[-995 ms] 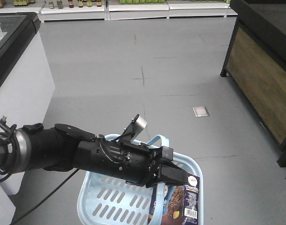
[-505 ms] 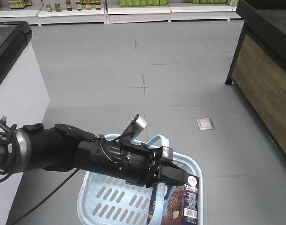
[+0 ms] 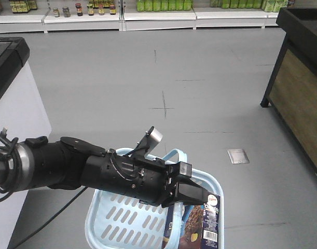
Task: Left arm holds basket, right arm returns cookies
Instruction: 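Hold the basket in the left gripper while driving toward the drink shelves, then keep holding the basket and drive up to the drink shelves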
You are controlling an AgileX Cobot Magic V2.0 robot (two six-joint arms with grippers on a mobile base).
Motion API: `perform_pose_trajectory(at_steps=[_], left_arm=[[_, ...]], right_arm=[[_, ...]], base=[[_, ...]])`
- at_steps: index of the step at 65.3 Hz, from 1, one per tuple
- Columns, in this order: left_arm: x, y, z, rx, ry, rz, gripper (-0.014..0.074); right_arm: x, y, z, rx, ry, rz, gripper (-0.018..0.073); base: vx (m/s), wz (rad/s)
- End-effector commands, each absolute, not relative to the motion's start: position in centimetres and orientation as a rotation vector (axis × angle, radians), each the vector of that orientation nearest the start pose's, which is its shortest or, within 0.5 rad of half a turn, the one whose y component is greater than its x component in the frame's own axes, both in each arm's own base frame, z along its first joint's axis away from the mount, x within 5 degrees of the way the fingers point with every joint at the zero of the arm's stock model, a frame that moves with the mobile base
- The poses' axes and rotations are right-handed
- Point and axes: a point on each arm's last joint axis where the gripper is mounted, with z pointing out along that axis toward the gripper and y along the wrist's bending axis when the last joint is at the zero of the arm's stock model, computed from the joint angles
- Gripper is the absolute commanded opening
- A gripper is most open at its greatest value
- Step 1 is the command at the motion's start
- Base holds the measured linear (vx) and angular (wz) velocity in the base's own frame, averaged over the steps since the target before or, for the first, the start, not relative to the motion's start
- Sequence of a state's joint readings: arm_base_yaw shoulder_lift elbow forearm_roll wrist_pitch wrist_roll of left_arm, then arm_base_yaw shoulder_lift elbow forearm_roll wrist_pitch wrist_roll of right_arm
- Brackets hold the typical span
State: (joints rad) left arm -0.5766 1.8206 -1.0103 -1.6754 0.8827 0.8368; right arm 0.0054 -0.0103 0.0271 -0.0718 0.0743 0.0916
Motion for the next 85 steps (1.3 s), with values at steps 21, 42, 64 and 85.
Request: perform_pose_trajectory(at_steps=[21,42,64,85], left_arm=[[26.13,-25.61,23.97,0.187,2.332,-1.859,-0.0007],[26.13,-25.61,23.97,0.187,2.332,-1.859,-0.0007],[26.13,-25.61,23.97,0.187,2.332,-1.859,-0.0007],[26.13,-25.61,23.97,0.187,2.332,-1.859,-0.0007]], right_arm=[[5.58,0.01,20.40,0.007,1.492,0.010,-0.0008],[5.58,0.01,20.40,0.007,1.492,0.010,-0.0008],[5.58,0.01,20.40,0.007,1.492,0.010,-0.0008],[5.58,0.01,20.40,0.007,1.492,0.010,-0.0008]], base=[[0.34,-0.02],[0.35,-0.02],[0.34,0.04],[0.32,0.09]])
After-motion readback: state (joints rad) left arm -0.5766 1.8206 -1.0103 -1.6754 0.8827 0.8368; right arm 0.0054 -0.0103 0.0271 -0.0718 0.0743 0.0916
